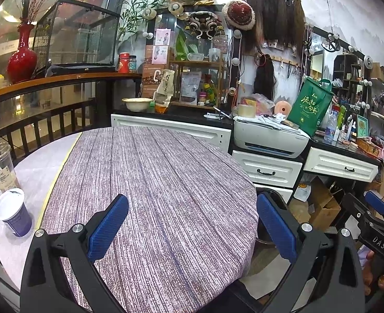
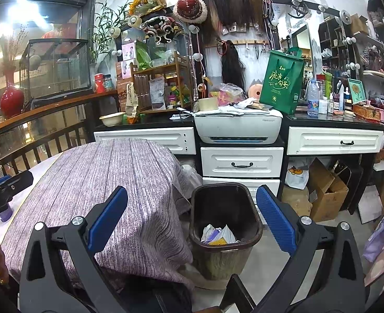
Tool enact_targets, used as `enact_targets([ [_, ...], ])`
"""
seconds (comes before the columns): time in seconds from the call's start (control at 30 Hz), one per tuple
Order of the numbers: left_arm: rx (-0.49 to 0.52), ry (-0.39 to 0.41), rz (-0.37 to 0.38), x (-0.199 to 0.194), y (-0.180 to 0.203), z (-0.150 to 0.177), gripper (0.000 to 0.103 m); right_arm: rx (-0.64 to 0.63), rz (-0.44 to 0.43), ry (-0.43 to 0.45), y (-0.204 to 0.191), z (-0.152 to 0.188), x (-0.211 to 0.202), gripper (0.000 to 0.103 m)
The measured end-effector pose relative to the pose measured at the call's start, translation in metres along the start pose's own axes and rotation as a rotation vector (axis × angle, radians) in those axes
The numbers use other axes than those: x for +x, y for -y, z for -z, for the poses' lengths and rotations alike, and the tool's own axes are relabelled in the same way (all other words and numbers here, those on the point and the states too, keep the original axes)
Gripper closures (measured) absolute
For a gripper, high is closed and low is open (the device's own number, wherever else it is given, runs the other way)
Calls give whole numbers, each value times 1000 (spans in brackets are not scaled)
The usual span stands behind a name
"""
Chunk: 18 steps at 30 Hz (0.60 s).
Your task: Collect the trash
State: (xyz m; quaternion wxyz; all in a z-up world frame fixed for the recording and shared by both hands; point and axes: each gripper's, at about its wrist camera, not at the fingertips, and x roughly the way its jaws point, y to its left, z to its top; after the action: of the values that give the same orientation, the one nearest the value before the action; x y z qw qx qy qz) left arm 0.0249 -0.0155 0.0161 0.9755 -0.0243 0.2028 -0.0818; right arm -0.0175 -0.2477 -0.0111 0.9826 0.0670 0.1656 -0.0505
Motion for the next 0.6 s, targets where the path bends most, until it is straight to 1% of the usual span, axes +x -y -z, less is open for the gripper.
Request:
enact_targets([
  [0.6, 22, -31, 15, 5, 2, 4, 6, 5, 3, -13, -1, -2, 1, 6],
])
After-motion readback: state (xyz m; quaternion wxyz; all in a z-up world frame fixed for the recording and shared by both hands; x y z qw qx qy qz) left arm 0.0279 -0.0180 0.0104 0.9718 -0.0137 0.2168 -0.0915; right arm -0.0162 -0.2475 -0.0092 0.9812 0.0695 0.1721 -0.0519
